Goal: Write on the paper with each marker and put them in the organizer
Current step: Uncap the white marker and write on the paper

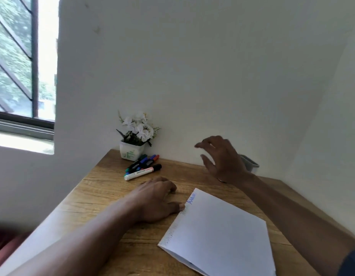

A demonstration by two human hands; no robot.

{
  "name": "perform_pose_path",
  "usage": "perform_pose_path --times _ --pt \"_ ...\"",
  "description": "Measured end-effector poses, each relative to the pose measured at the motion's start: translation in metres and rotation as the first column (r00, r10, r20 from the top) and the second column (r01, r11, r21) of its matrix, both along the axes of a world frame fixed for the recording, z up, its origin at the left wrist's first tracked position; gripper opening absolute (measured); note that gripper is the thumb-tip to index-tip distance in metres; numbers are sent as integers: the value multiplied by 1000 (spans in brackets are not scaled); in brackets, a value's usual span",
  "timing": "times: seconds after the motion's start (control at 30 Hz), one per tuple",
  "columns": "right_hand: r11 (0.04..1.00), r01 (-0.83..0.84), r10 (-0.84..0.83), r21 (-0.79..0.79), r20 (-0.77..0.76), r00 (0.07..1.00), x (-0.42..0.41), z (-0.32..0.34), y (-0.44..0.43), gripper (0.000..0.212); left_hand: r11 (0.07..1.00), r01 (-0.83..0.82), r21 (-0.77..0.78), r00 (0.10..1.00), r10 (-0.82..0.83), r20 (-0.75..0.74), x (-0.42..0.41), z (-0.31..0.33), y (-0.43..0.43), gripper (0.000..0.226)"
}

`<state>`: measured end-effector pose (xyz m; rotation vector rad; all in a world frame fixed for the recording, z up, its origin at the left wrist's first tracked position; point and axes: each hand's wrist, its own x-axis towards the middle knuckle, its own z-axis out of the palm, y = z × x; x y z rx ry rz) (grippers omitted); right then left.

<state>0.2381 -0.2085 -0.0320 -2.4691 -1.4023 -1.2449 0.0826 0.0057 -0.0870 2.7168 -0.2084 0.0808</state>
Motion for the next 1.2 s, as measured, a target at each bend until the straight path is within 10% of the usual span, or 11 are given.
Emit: perform_pose_path --times 0.27,0.67,0.87,1.03,1.2 --pt "981 -97 -3 -166 -519 855 1 -13 92 28 1000 -9 19 1000 9 0 0 -4 -1 66" --pt "901 -136 -48 -412 -406 913 10 -19 135 39 999 4 39 1000 -3 -13 5 -5 1 70" --pt "985 -131 54 -117 -506 861 1 -11 86 38 999 13 48 1000 -13 1 3 -5 2 68" --pt "853 91 389 514 -742 546 -40 -19 35 28 999 2 40 1000 -1 -17 1 -1 2 66" --pt "515 389 800 764 -591 101 -92 -36 12 26 987 25 -160 991 -4 131 -3 -1 5 67"
